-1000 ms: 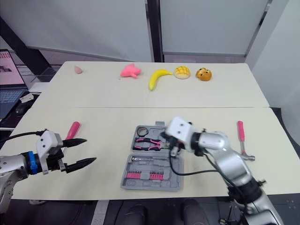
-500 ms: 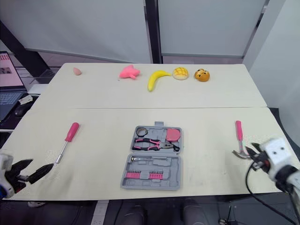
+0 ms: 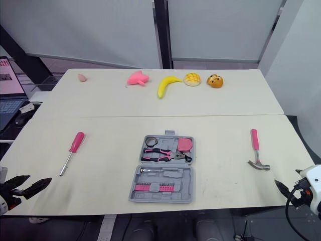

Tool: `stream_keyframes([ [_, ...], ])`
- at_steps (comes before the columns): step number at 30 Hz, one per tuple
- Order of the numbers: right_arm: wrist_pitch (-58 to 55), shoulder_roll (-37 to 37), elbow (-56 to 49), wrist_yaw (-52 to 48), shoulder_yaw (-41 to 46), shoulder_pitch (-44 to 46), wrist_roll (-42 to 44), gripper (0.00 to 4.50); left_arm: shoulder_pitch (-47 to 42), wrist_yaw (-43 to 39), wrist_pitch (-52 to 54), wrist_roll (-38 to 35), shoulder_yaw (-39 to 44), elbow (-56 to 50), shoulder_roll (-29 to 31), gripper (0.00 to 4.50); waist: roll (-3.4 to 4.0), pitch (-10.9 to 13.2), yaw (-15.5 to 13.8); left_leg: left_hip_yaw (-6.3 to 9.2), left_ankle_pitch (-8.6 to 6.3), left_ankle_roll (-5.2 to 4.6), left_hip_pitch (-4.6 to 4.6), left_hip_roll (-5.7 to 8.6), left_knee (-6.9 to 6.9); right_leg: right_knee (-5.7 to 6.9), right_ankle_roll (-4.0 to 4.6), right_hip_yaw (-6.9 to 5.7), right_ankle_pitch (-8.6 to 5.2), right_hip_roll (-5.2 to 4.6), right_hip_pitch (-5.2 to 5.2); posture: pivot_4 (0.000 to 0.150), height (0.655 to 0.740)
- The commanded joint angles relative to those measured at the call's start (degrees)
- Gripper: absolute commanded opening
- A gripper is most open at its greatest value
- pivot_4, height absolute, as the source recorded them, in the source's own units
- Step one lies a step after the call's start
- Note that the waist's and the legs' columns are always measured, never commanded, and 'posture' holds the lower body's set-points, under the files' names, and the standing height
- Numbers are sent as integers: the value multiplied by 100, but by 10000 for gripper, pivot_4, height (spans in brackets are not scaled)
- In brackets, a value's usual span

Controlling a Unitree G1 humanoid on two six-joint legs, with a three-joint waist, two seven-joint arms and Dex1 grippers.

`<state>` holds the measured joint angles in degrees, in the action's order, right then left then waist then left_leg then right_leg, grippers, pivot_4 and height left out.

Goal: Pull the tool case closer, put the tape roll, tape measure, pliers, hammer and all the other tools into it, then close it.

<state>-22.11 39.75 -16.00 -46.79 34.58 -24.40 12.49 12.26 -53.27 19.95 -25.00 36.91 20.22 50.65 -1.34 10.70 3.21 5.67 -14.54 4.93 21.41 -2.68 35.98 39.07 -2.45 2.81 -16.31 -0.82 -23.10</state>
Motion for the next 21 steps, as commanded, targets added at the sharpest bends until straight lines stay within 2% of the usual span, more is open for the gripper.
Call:
stream_keyframes([
  [1,17,110,-211,49,-27,10,37,44696,60,-26,54,16,55,-37,100,45000,0,0,-1,1,0,0,2,0,0,0,0,0,0,0,-1,1500,7400],
  [8,-30,168,-401,174,-127,32,15,44696,502,-138,89,-58,148,-570,14,45000,-1,-1,-8,0,0,0,3,0,1,-1,-1,2,0,-1,-1,1500,7400],
  [13,5,149,-507,263,-207,218,67,44696,728,-501,42,-188,-199,-1624,-88,45000,-2,-2,-17,-2,0,0,3,0,2,-2,-1,4,0,-1,-1,1500,7400],
  [19,-108,75,-696,370,-286,389,174,44696,143,-912,119,-478,-1051,-2724,-143,45000,0,-5,-86,-6,0,1,6,1,4,-2,-6,10,4,-1,0,1500,7400],
  [21,-442,-13,-893,555,-263,485,315,44696,-346,-1436,-139,-647,-1573,-3123,-133,45000,4,-7,-84,-7,0,1,6,1,3,-3,-3,11,6,0,-1,1500,7400],
])
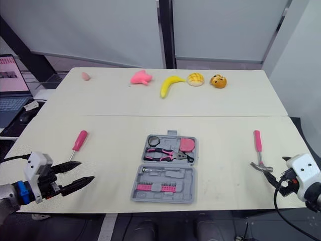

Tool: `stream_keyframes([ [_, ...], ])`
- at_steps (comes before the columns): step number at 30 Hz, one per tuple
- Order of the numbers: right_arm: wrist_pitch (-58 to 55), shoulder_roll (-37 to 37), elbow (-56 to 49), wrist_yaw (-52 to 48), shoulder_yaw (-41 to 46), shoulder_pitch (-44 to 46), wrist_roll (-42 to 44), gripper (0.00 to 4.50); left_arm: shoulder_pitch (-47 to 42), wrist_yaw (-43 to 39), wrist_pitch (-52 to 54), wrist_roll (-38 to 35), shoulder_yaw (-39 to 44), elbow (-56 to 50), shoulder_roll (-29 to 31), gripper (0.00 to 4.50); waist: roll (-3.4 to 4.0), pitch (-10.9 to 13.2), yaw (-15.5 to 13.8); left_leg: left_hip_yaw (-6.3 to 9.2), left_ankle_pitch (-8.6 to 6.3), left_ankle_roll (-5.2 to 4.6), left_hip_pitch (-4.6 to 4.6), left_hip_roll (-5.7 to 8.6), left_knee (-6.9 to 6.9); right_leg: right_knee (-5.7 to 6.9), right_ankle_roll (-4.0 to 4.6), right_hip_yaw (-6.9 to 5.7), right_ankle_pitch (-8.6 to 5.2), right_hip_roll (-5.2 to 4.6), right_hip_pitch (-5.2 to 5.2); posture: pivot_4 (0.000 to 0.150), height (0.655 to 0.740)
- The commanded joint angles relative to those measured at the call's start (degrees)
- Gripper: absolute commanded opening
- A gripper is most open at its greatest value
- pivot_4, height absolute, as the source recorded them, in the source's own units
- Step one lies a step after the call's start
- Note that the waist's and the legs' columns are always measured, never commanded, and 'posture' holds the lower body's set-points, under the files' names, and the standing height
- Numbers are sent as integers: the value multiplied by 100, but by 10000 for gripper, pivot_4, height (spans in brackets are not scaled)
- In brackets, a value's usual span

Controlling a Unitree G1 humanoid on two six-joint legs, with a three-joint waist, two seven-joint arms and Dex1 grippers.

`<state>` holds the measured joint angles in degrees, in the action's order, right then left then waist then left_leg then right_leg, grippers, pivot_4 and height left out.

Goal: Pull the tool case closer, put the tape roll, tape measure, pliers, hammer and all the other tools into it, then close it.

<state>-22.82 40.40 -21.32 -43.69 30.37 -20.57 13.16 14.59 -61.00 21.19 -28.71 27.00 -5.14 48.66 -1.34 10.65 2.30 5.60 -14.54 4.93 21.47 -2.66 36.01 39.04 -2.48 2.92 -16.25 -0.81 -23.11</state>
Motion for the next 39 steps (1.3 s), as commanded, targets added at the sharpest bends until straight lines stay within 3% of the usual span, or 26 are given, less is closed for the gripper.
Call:
stream_keyframes([
  [1,-489,-99,-420,318,157,137,290,44696,-742,-825,-339,-324,-741,-697,64,45000,4,-1,-9,-6,0,-1,-1,0,-1,0,5,7,2,1,-2,1500,7400],
  [8,-1553,-366,-874,1100,-236,444,267,44696,-1693,-1551,-604,-671,-1701,-1383,-194,45000,7,-3,-18,-32,0,0,0,2,4,-1,-3,41,12,7,-2,1500,7400],
  [14,-2186,-520,-444,1829,-723,1028,-68,44696,-2233,-1669,-719,-688,-2118,-1472,-412,45000,6,-3,6,-72,0,-1,-7,2,12,-1,-26,83,19,9,-5,1500,7400],
  [18,-2331,-607,152,2060,-950,1665,-82,44696,-2435,-1680,-727,-660,-2274,-1395,-435,45000,7,-3,26,-88,0,-1,-24,5,13,-2,-34,106,22,12,-5,1500,7400],
  [23,-2091,-746,1643,2503,-1190,2617,-355,44696,-2513,-1705,-907,-505,-2443,-1257,-519,45000,7,-3,82,-95,0,-2,-25,5,11,-6,-16,113,33,14,-5,1500,7400],
  [31,-1556,-871,3061,2619,-1512,3424,-511,44696,-2527,-1668,-1017,-415,-2551,-1234,-634,45000,7,-3,101,-96,-1,-3,-27,5,10,-6,-16,115,34,15,-7,1500,7400],
  [34,-1649,-876,3285,2621,-1562,3590,-526,39157,-2520,-1663,-1044,-383,-2561,-1230,-650,45000,8,-3,101,-97,-1,-3,-28,5,10,-5,-17,116,35,16,-7,1500,7400],
  [39,-1735,-887,3336,2575,-1598,3620,-515,22795,-2495,-1669,-1128,-316,-2580,-1173,-661,45000,8,-3,100,-97,-1,-3,-27,5,10,-5,-17,116,35,16,-7,1500,7400],
])
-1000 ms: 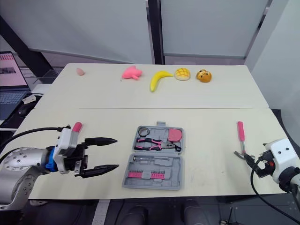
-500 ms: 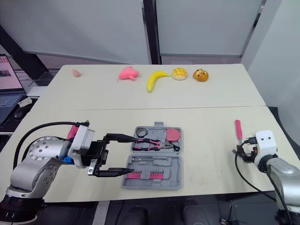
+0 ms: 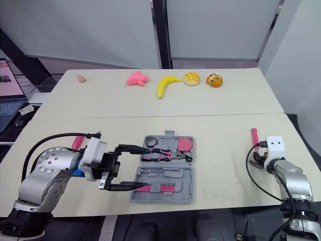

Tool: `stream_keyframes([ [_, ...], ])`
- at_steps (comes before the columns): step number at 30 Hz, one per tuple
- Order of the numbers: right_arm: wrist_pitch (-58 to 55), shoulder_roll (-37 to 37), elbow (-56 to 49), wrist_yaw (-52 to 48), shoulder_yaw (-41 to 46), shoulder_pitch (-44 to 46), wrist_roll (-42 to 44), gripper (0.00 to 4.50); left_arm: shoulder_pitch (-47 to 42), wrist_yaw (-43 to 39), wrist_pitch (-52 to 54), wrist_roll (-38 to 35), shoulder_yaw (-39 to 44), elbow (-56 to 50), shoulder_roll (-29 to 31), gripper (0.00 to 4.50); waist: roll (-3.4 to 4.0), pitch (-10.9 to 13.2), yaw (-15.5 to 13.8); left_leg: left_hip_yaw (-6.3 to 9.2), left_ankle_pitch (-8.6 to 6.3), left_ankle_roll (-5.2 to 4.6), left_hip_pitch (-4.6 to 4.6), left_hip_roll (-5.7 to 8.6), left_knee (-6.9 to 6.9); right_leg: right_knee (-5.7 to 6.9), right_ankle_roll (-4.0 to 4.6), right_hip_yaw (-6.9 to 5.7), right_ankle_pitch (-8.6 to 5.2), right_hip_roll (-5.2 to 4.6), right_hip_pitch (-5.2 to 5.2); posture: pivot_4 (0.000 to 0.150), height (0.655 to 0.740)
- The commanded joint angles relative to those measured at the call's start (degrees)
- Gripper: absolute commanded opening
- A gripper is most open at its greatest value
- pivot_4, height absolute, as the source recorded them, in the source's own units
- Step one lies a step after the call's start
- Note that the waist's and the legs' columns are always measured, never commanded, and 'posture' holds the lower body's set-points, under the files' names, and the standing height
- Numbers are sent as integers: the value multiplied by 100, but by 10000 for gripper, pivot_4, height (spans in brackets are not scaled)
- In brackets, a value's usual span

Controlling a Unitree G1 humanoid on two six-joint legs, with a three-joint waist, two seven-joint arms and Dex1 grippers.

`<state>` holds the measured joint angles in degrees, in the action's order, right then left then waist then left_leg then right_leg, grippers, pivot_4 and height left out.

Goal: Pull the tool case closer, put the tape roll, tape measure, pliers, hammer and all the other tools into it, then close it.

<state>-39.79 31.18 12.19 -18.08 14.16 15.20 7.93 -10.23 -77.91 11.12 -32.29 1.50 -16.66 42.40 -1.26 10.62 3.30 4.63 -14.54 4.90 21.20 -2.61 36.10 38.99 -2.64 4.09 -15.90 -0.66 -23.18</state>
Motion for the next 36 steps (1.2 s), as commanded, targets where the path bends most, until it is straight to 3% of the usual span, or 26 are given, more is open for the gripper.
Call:
stream_keyframes([
  [1,-54,23,-14,18,34,43,21,20652,-11,21,-141,52,-38,-9,-36,45000,0,0,0,0,0,0,0,0,0,0,0,0,0,0,0,1500,7400],
  [13,-224,-50,-583,-48,157,-175,254,2246,-18,-87,-343,204,-17,231,-10,45000,0,0,-2,0,0,0,1,0,0,-1,-1,0,0,0,0,1500,7400],
  [19,-801,-165,-2048,54,173,-612,461,2017,51,-85,-477,291,76,365,80,45000,6,3,5,1,0,0,3,-1,-2,0,-5,1,-3,1,-4,1500,7400],
  [25,-1860,-796,-4237,560,-27,-1400,639,2017,320,-113,-540,289,175,297,238,45000,8,4,1,6,0,0,5,-9,-6,1,-21,-1,-15,9,-9,1500,7400],
  [30,-2153,-1493,-4961,1134,-658,-1860,483,2017,383,-163,-537,270,128,236,300,45000,7,4,-2,6,0,0,9,-7,-3,-2,-26,4,-17,11,-9,1500,7400],
  [36,-1999,-1996,-4849,1534,-1212,-1943,217,2017,367,-196,-537,272,112,225,324,45000,8,4,3,6,0,0,14,-9,-4,-2,-25,6,-18,13,-13,1500,7400],
])
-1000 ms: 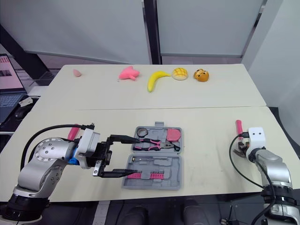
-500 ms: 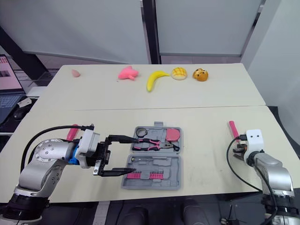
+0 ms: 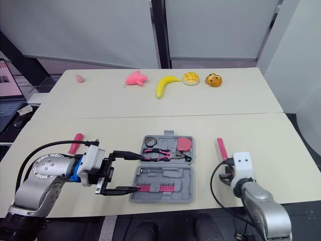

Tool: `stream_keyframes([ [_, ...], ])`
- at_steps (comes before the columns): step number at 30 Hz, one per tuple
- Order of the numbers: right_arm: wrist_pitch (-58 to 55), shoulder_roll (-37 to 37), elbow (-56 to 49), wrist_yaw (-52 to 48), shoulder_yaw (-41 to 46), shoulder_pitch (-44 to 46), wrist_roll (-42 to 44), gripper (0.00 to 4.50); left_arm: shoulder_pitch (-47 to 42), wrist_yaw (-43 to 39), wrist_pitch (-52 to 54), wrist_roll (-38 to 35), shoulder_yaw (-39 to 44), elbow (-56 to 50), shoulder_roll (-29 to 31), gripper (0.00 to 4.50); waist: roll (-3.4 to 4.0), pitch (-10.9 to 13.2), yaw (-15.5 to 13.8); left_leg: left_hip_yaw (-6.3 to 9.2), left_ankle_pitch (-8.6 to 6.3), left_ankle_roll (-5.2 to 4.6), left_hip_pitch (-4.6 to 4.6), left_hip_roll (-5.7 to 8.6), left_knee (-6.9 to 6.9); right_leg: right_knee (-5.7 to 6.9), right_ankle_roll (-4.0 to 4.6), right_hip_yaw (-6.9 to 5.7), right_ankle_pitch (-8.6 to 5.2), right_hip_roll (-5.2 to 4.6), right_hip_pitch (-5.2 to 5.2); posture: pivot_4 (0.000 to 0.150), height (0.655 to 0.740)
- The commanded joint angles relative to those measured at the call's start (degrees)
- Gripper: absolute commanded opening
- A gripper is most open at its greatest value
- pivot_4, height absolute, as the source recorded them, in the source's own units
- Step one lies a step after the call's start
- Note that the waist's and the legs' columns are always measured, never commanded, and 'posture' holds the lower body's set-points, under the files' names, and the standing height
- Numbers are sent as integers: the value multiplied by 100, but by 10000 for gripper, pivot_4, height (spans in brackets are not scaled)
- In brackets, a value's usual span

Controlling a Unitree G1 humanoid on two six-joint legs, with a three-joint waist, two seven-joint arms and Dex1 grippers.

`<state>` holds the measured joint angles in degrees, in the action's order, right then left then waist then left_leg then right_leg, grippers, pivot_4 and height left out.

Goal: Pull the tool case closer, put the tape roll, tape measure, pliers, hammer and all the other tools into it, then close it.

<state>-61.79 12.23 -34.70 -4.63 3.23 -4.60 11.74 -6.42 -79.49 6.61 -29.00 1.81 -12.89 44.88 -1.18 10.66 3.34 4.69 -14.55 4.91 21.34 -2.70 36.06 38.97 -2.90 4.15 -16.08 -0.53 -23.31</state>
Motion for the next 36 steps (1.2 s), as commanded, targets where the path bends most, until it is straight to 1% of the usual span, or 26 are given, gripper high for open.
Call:
stream_keyframes([
  [1,279,-161,-62,228,-207,40,-209,2017,-17,-38,-82,-56,76,-159,78,45000,0,0,-2,1,0,0,1,0,0,-1,0,-1,0,0,0,1500,7400],
  [7,553,-299,411,249,-487,92,-359,2017,-30,-17,-80,-32,45,-191,69,45000,0,0,-1,2,0,0,3,0,-1,-1,0,-3,0,0,-3,1500,7400],
  [10,620,-365,501,277,-478,71,-400,2017,-22,13,-74,-20,35,-216,59,45000,-1,-1,-1,2,0,0,2,-1,0,-1,0,-3,0,0,-3,1500,7400],
  [12,654,-402,469,257,-443,55,-394,9364,-17,25,-75,-15,36,-224,57,45000,-1,-1,-1,2,0,0,2,-1,0,-1,0,-3,0,0,-3,1500,7400],
  [15,636,-299,144,132,-418,1,-349,16280,10,47,-78,-1,49,-239,59,45000,-1,-1,-1,2,0,0,3,-1,-1,-1,0,-2,0,0,-3,1500,7400],
  [18,673,-123,-151,-80,-394,-107,-268,22002,28,65,-74,0,63,-251,57,45000,-1,-1,-1,2,0,0,6,0,-1,-1,0,-2,0,0,-6,1500,7400],
  [20,1141,175,-187,-333,-473,-315,-358,26361,33,72,-75,-3,65,-250,50,45000,-1,-1,-2,3,0,0,7,-1,0,-2,-1,-3,-1,0,-6,1500,7400],
  [22,1611,382,-33,-424,-550,-466,-530,26361,30,75,-76,-5,59,-247,42,45000,-2,-1,-1,3,0,0,7,0,0,-2,-1,-3,-1,0,-6,1500,7400],
  [29,2591,341,726,-526,-684,-596,-692,26361,-53,95,-72,3,-5,-216,1,45000,-3,-1,6,2,0,0,5,-1,0,-2,-1,-2,-1,1,-6,1500,7400],
  [34,2770,351,1154,-538,-734,-509,-817,26361,-68,119,-65,2,-14,-219,4,45000,-3,-1,-3,2,0,0,7,0,1,-2,-1,-3,0,0,-6,1500,7400],
  [36,2742,242,1296,-458,-651,-494,-801,26361,-63,132,-67,1,-16,-224,-2,45000,-3,-1,-3,2,0,0,7,-1,0,-2,0,-3,-1,0,-6,1500,7400],
])
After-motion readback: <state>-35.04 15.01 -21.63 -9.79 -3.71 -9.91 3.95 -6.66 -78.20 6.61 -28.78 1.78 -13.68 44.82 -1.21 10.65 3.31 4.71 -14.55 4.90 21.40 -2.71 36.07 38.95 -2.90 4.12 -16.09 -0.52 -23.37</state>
